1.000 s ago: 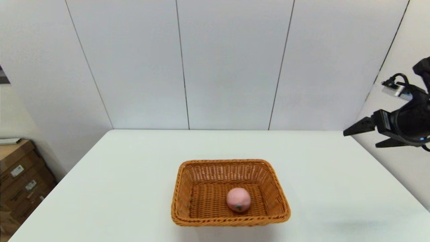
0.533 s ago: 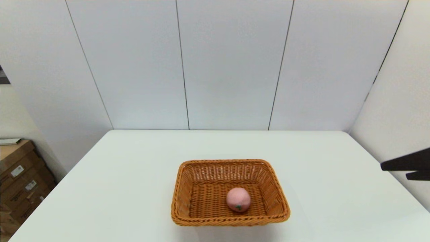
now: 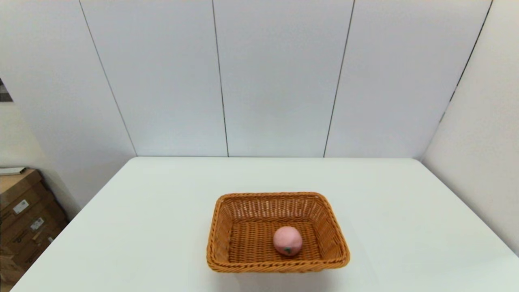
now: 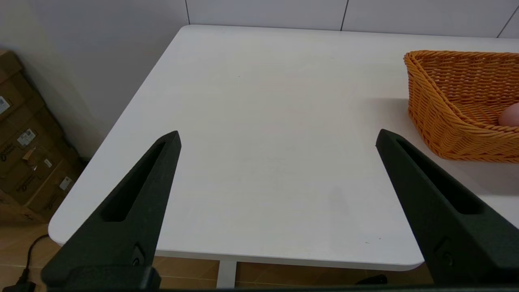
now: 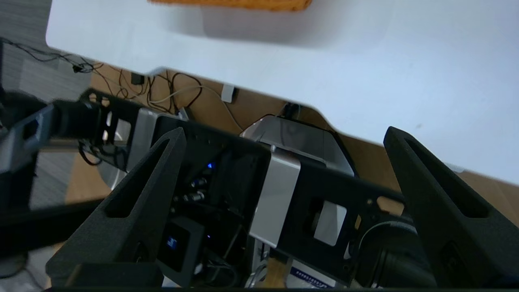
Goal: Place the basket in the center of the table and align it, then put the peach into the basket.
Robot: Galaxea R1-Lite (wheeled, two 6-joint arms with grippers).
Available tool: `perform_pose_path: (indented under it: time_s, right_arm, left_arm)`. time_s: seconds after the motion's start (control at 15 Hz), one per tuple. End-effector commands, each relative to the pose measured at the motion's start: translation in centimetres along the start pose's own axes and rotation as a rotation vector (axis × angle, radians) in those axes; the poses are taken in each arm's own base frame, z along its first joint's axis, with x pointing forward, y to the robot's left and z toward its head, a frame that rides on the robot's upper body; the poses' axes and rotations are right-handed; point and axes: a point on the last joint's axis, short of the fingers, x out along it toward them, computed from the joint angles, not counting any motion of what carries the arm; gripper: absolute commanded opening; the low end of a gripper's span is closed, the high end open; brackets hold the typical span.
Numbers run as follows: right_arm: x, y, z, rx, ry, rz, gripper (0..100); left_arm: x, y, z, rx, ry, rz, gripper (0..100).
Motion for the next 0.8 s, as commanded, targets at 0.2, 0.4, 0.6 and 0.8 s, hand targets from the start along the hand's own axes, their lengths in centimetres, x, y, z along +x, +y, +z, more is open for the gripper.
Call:
perform_pose_path:
  time_s: [0.2, 0.4, 0.6, 0.8]
  right_arm:
    - [0.2, -0.3, -9.1, -0.062, -0.111, -0.02, 100]
    - [0.6, -0.5, -11.0, -0.088, -0.151, -0.032, 100]
    - [1.1, -1.2, -12.3, -0.115, -0.158, -0.046, 100]
    - [2.1, -2.3, -12.9, -0.151, -0.184, -0.09, 100]
  left_arm:
    - [0.0, 0.0, 0.0, -0.002, 0.001, 0.001, 100]
    - [0.0, 0.0, 0.0, -0.002, 0.001, 0.001, 100]
    - [0.0, 0.0, 0.0, -0.002, 0.001, 0.001, 100]
    - [0.0, 0.0, 0.0, -0.002, 0.001, 0.001, 100]
